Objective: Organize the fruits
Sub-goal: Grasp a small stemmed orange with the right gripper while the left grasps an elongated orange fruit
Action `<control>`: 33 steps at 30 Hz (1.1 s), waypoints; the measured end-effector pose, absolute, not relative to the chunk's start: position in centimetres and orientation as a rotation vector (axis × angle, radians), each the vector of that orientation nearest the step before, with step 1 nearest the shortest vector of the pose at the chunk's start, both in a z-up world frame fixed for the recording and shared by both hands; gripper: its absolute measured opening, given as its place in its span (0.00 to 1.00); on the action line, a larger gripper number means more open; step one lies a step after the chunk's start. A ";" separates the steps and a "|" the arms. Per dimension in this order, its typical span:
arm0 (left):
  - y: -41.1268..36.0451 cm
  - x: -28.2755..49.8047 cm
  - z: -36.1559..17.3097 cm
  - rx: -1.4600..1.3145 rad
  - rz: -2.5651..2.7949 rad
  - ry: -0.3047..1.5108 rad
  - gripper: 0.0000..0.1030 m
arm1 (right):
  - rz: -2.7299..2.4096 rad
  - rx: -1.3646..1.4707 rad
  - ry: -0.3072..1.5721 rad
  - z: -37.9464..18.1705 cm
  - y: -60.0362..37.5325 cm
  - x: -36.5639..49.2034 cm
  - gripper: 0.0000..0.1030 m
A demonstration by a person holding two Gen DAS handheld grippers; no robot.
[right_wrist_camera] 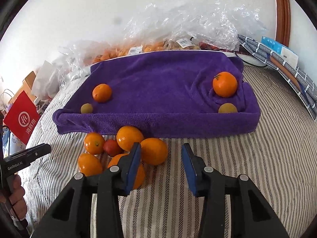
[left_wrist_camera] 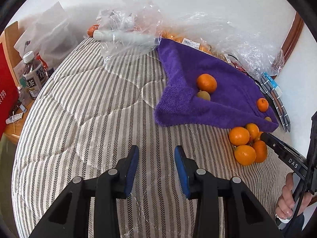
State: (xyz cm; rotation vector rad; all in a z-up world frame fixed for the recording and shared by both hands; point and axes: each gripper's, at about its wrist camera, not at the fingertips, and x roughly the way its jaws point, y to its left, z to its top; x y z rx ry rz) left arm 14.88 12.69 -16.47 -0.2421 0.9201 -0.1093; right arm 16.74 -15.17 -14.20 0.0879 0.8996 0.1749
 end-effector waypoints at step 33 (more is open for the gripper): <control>8.7 15.7 -15.8 -0.178 -0.216 0.943 0.35 | 0.182 0.131 0.890 -14.9 -19.5 14.6 0.31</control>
